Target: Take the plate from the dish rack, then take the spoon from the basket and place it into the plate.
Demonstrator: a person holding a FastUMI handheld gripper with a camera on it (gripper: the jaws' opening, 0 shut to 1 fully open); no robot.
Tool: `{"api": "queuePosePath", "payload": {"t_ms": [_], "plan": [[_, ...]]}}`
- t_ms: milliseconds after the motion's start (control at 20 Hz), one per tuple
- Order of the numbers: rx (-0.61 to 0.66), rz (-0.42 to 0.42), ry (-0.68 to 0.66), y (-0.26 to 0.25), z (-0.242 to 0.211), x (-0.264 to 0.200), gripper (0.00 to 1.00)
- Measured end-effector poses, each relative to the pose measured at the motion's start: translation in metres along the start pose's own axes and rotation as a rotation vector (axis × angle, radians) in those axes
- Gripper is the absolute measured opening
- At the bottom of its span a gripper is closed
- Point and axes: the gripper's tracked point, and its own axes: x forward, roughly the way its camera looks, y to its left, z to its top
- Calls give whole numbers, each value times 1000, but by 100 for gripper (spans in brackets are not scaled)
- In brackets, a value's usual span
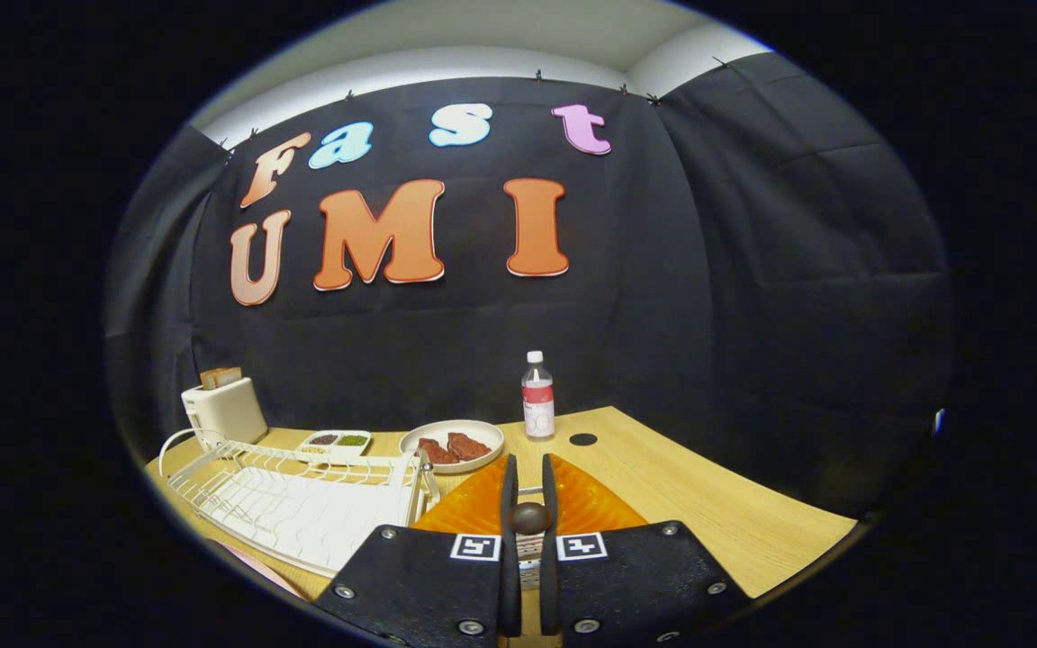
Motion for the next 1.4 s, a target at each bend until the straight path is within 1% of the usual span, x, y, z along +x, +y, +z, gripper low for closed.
{"api": "queuePosePath", "payload": {"t_ms": [100,250,350,450,600,800,1000,1200,1400], "plan": [[-2,1,-26,3,17,-13,8],[-4,10,-32,11,34,-37,8],[-5,35,-41,25,43,-54,8],[-20,55,-30,38,44,-72,8],[-6,120,-24,69,44,-104,8],[4,201,-1,112,24,-133,8],[27,278,41,155,-3,-151,8],[47,337,83,195,-29,-165,8],[62,378,112,226,-49,-174,8]]}}
